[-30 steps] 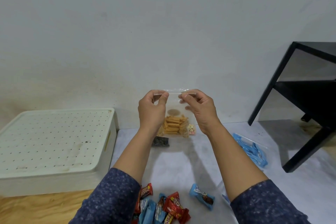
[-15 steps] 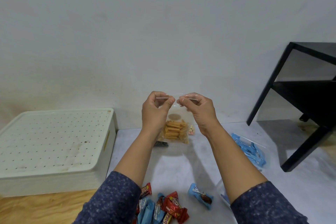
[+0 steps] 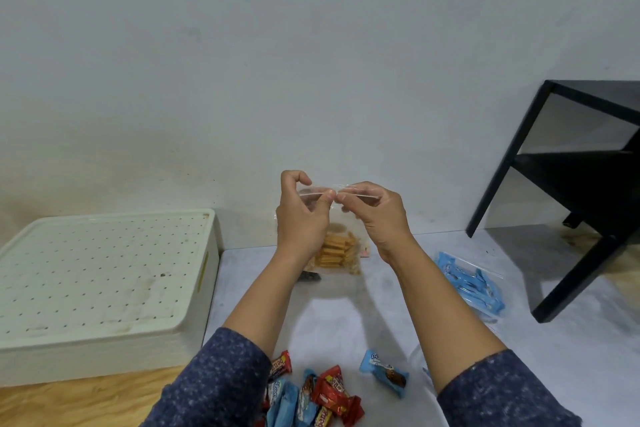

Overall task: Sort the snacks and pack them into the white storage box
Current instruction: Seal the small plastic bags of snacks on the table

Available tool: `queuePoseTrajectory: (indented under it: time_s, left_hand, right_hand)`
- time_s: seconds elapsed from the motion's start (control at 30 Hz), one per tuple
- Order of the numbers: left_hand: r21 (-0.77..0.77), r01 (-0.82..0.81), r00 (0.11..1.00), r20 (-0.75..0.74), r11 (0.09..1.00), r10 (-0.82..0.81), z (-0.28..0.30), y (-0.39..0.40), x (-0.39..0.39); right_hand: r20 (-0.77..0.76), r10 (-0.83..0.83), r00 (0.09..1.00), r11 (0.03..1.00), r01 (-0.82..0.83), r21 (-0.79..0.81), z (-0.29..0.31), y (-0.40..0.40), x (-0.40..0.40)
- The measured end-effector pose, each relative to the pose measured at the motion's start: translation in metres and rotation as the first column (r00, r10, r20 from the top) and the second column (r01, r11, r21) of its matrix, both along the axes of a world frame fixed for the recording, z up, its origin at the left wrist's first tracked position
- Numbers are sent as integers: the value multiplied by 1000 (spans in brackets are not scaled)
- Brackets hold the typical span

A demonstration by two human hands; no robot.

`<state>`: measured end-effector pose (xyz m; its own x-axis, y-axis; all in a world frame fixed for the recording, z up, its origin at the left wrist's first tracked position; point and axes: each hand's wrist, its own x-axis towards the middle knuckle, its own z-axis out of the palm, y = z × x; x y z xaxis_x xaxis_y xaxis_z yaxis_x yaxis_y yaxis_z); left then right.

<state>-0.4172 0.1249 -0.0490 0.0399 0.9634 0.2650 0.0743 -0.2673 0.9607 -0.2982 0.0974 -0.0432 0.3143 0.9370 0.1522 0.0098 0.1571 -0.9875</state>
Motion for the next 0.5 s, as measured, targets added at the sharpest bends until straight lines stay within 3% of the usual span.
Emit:
queuePoseTrajectory:
  time_s: [0.23, 0.5]
  left_hand:
    - [292, -38, 985, -150, 956, 85, -3, 5, -18]
    - [342, -22, 976, -197, 939, 94, -6, 12, -36]
  right_hand:
    - [77, -26, 997, 999, 22, 42, 4, 0, -14]
    - [92, -47, 995, 996, 41, 74, 4, -3, -31]
